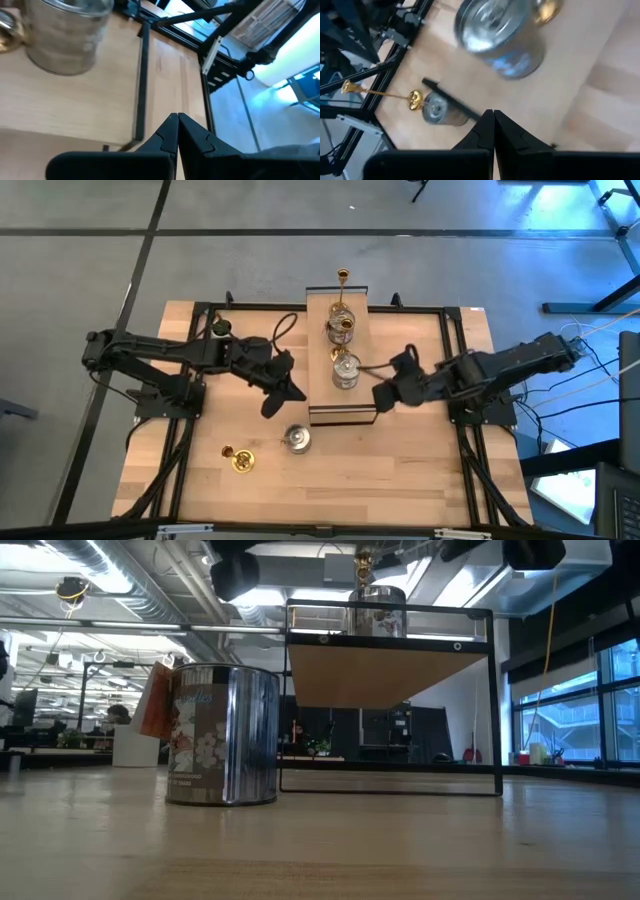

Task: Pick & Place candle stick holders
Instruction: Put the silver scented candle on the shelf

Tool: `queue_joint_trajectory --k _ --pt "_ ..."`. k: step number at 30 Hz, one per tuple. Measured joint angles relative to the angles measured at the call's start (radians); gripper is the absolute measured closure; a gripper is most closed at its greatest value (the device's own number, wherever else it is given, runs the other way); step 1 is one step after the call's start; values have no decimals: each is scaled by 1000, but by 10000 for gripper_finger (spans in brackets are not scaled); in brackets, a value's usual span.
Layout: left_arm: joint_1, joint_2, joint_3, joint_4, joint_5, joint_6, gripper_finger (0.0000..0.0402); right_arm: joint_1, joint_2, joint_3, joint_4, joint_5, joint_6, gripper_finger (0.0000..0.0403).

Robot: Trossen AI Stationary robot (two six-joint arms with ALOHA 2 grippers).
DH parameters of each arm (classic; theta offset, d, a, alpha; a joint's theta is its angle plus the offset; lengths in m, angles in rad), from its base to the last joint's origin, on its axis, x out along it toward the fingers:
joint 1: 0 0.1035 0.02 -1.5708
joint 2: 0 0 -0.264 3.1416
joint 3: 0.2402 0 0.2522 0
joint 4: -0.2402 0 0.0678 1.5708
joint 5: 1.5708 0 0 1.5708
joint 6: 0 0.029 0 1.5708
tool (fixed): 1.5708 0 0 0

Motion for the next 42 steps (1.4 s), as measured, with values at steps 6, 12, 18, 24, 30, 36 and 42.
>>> queue_joint_trajectory --k 6,12,18,24,30,36,42 --pt "-60 -20 0 -20 9 4 400 62 57 0 132 0 16 401" --pt "-104 -38 0 -81 9 24 400 132 67 0 272 -7 -3 401" --pt "-125 -49 0 -74 -12 47 400 176 67 0 395 -7 -74 401" --pt "-124 -48 0 -58 -27 42 400 179 67 0 478 -2 -121 401" --pt "-125 -48 0 -31 -31 40 400 179 67 0 519 17 -146 401" --pt "-125 -48 0 -31 -39 40 400 179 67 0 539 28 -168 401" --pt "-125 -48 0 -31 -39 40 400 175 67 0 539 30 -172 400"
